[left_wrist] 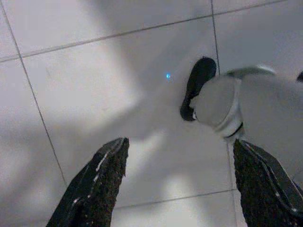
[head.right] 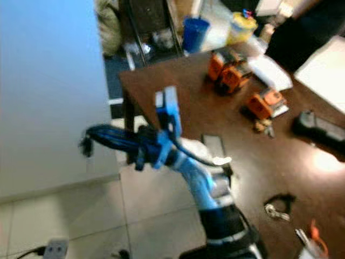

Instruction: Hang keys on a hook

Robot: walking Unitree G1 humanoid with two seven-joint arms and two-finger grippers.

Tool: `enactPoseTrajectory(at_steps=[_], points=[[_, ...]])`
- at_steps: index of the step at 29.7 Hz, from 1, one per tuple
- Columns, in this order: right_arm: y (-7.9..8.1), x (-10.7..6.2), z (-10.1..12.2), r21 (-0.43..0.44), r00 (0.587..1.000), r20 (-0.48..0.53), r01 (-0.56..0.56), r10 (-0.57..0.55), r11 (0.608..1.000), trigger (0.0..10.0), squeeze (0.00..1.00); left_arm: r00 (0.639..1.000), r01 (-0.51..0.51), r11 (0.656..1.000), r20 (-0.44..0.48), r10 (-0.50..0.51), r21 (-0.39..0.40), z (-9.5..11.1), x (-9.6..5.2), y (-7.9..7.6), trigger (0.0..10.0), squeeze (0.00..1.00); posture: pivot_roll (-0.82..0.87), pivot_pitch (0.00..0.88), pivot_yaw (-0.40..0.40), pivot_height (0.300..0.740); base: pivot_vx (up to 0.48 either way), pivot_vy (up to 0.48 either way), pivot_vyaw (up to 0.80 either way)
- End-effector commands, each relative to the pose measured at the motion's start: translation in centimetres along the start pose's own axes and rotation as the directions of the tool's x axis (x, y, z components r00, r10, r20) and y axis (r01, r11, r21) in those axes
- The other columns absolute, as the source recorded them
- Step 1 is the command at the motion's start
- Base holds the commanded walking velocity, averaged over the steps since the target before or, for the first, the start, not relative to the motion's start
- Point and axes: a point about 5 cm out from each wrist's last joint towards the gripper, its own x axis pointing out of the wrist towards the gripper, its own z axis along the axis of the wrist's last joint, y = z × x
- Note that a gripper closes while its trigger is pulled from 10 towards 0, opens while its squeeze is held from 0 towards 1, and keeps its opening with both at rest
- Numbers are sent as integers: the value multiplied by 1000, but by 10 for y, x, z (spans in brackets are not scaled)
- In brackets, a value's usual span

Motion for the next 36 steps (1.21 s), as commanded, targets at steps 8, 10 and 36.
enactPoseTrajectory(at_steps=[8, 10, 36], points=[[-6, 2, 4, 8, 995, 74, 60, -60, 998, 10000, 0, 999, 21, 999, -38, -22, -30, -16, -3, -6, 10000, 0, 11, 78, -56, 740, 0, 0, 748], [-8, 4, 7, 10, 992, 101, 77, -78, 997, 10000, 0, 999, 21, 999, -34, -23, -36, -15, -3, -5, 10000, 0, 11, 71, -53, 740, 0, 0, 747], [-20, -5, 51, -71, 953, 251, 194, -171, 978, 10000, 0, 997, 82, 996, 13, -81, -35, 2, 1, -12, 10000, 0, -3, 69, -37, 740, 168, 0, 200]])
